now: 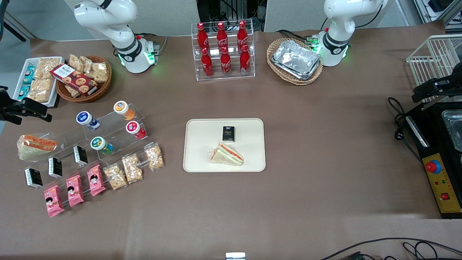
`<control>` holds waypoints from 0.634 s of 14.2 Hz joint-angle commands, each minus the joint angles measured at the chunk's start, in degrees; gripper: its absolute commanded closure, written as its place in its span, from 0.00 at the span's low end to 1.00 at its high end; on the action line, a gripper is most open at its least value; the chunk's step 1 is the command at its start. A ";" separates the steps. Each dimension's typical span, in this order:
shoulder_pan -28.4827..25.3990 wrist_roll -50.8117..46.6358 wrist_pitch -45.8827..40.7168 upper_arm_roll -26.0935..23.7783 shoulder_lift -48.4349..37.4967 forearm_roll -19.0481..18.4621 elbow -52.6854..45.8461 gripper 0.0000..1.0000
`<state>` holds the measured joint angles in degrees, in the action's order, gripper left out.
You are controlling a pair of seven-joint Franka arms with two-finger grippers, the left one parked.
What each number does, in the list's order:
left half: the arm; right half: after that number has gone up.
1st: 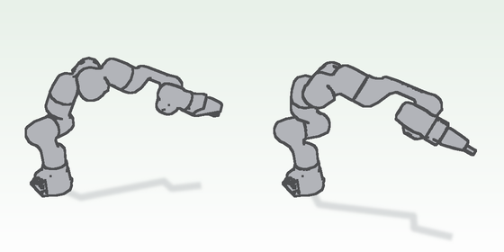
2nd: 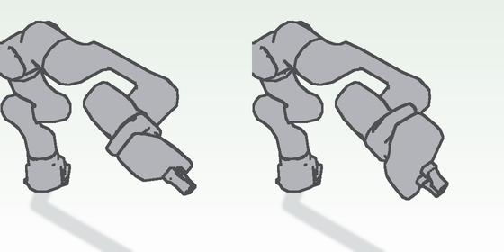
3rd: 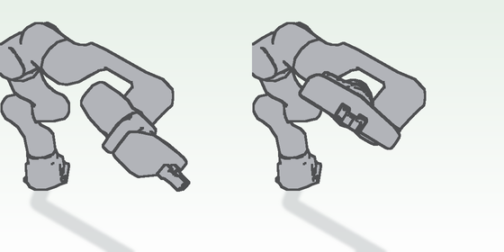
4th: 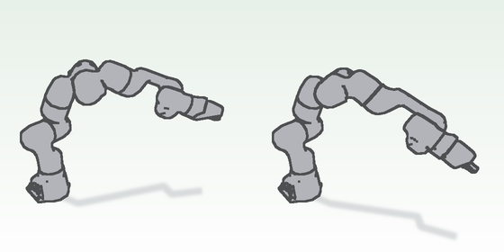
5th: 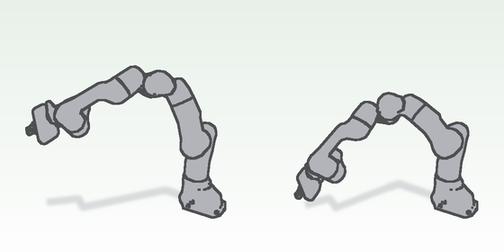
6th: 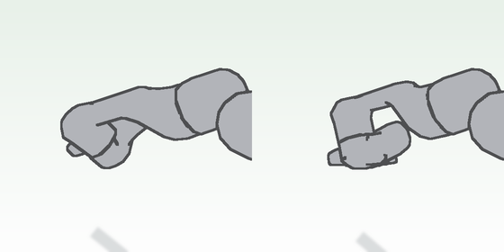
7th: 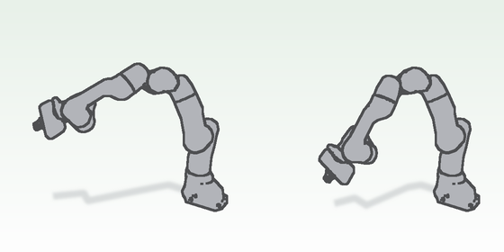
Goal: Place green gum on tray
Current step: 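Move the right gripper over the snack rack toward the green-lidded gum tub, then lower the right gripper and close it on the green-lidded gum tub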
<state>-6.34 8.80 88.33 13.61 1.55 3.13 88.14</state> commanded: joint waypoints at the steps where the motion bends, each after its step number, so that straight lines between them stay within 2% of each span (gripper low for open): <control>1: 0.37 2.54 0.00 1.07 -1.63 1.00 2.04 0.00; 9: 0.19 5.17 3.94 1.25 -1.99 1.09 6.95 0.00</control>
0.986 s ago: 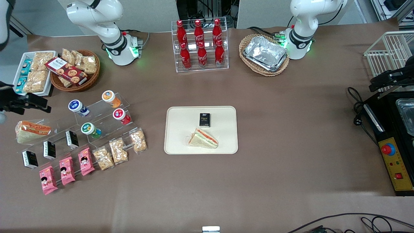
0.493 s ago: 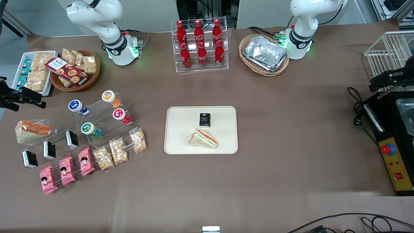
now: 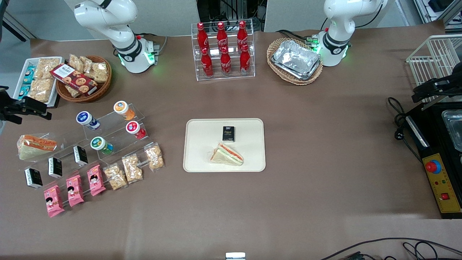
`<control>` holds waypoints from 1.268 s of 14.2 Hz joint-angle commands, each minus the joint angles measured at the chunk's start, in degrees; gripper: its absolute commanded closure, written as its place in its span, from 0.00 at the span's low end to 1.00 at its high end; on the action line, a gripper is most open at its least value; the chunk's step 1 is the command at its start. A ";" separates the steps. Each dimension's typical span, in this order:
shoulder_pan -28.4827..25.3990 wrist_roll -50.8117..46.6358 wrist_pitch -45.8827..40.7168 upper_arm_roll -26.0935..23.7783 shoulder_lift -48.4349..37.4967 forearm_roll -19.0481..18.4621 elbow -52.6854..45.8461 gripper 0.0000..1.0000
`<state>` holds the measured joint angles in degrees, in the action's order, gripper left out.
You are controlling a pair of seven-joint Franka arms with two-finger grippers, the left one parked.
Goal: Place green gum on tray
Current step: 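Lower the right gripper and close it on the green-lidded gum tub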
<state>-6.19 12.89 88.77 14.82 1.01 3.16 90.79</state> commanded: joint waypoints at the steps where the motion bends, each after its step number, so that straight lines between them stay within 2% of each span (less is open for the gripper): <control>1: 0.04 1.08 5.17 0.03 -1.45 1.05 5.62 0.00; 10: -0.05 3.45 32.23 -0.06 -0.14 1.05 27.67 0.00; 18: -1.72 3.45 40.34 -0.32 1.10 1.49 35.77 0.00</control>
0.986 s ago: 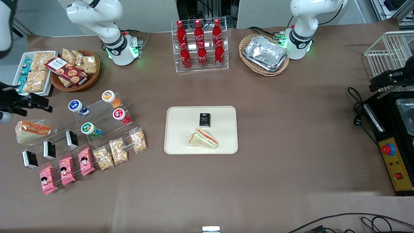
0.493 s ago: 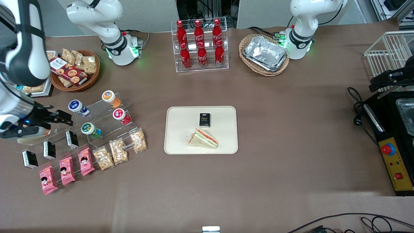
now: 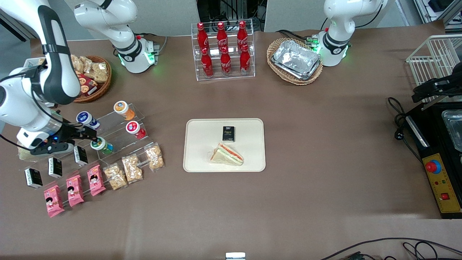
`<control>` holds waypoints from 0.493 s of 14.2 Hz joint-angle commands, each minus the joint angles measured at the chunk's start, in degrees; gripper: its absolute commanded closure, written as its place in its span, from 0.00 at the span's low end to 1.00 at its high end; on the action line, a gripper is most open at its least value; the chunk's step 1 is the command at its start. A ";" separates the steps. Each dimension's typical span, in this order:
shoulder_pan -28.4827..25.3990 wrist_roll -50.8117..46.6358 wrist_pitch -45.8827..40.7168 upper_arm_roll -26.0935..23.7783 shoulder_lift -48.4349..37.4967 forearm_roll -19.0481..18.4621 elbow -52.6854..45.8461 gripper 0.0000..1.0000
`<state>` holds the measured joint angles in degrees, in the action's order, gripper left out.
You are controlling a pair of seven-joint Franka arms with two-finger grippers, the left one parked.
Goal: Place green gum on tray
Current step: 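Lower the right gripper and close it on the green-lidded gum tub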
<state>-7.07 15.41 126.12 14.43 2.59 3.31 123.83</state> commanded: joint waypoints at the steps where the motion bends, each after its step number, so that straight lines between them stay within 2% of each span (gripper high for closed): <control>1: -0.92 0.94 3.95 0.07 -0.48 1.35 3.78 0.00; 7: -1.80 0.94 8.79 0.07 0.48 1.26 7.30 0.00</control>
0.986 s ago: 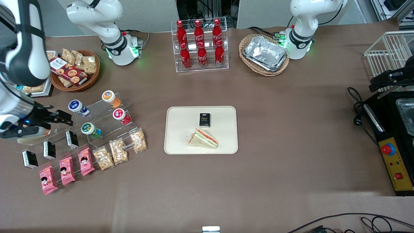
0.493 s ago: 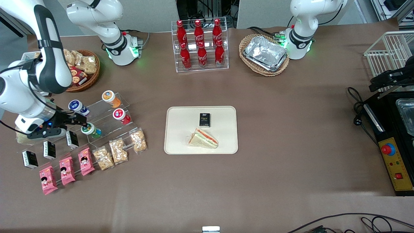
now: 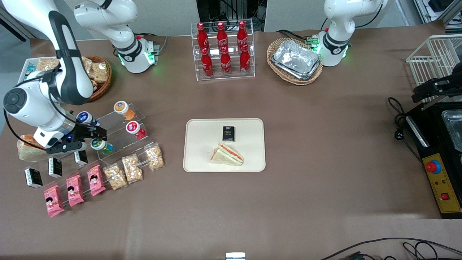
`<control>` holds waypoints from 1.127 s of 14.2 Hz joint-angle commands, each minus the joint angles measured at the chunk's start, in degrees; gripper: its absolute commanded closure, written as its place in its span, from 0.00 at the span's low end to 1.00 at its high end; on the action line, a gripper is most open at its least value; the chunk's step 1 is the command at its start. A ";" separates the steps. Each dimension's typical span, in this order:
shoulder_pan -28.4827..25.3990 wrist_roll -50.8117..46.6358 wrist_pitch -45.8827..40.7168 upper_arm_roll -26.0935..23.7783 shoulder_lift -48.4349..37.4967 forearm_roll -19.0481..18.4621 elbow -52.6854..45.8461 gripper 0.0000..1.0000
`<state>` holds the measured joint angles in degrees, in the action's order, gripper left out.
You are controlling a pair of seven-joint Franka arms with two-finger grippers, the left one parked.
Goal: Place green gum on tray
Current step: 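Lower the right gripper and close it on the green-lidded gum tub, then lift the gum tub out of the rack and carry it over the cream tray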
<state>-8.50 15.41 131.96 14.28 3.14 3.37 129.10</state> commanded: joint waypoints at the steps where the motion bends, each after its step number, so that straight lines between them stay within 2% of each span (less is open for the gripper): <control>1: -0.38 0.94 3.30 0.22 0.28 1.20 2.12 0.00; 2: -0.46 0.94 3.48 0.22 0.55 1.20 2.12 0.00; 3: -0.38 0.94 3.74 0.22 0.81 1.20 2.12 0.07; 4: -0.38 1.03 4.00 0.22 0.81 1.20 2.12 0.20; 6: -0.20 2.77 4.97 0.22 1.25 1.20 2.12 0.36; 9: -0.11 2.96 5.33 0.22 1.34 1.29 2.12 0.39; 11: -0.02 3.05 5.33 0.22 1.43 1.29 1.95 0.59; 13: 0.15 3.05 5.06 0.31 0.99 1.29 1.77 0.73; 16: -0.02 2.35 1.21 0.31 -3.30 1.20 0.20 0.74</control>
<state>-8.50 17.07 136.23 14.49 4.12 3.38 130.60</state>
